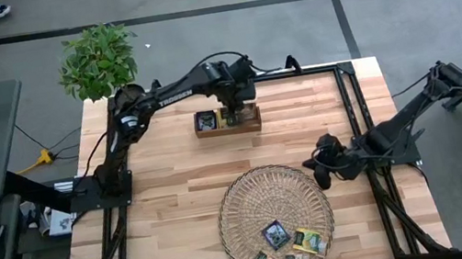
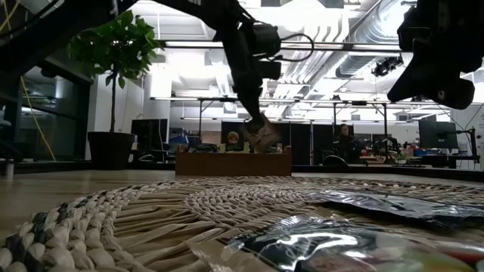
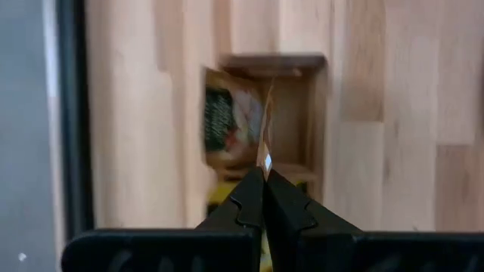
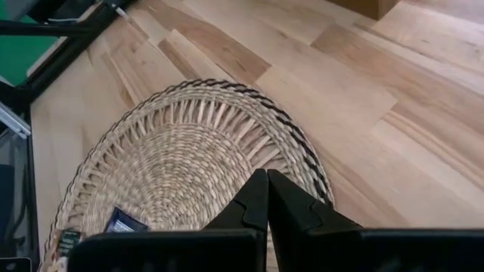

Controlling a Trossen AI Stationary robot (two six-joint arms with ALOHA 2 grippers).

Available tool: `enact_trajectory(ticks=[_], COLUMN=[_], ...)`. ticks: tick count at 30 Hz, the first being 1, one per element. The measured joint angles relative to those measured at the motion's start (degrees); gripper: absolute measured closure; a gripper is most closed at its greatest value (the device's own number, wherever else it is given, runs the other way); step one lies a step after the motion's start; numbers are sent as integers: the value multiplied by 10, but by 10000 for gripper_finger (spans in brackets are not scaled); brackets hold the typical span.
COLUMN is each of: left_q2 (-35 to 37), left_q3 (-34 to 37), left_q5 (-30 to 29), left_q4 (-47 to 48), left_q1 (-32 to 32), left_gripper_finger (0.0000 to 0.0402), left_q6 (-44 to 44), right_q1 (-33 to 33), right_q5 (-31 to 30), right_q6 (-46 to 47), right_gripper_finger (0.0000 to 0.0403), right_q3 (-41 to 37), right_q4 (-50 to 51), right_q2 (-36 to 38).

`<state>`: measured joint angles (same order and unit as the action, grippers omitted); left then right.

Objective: Pick & Place Tea
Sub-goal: Put the brown tea bag in the right section of the wooden organizer

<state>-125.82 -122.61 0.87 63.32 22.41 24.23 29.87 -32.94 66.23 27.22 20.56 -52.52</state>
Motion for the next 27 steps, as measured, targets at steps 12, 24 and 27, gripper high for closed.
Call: enact_trajectory(ticks=[12,24,27], left_q2=[2,2,2], left_q3=[-1,-1,-1], left_q5=[-35,-32,-34], left_q4=[-17,-15,-16], left_q1=[-3,-5,-4], left_gripper_finger=[401,402,401], left_q6=[10,10,10], right_q1=[0,0,0], right_q5=[5,5,6], right_q6=[4,4,4], right_gripper_finger=[403,403,403], right_q3=[0,0,0], right_q4=[-22,-21,-21], right_q2=[-18,-18,-18])
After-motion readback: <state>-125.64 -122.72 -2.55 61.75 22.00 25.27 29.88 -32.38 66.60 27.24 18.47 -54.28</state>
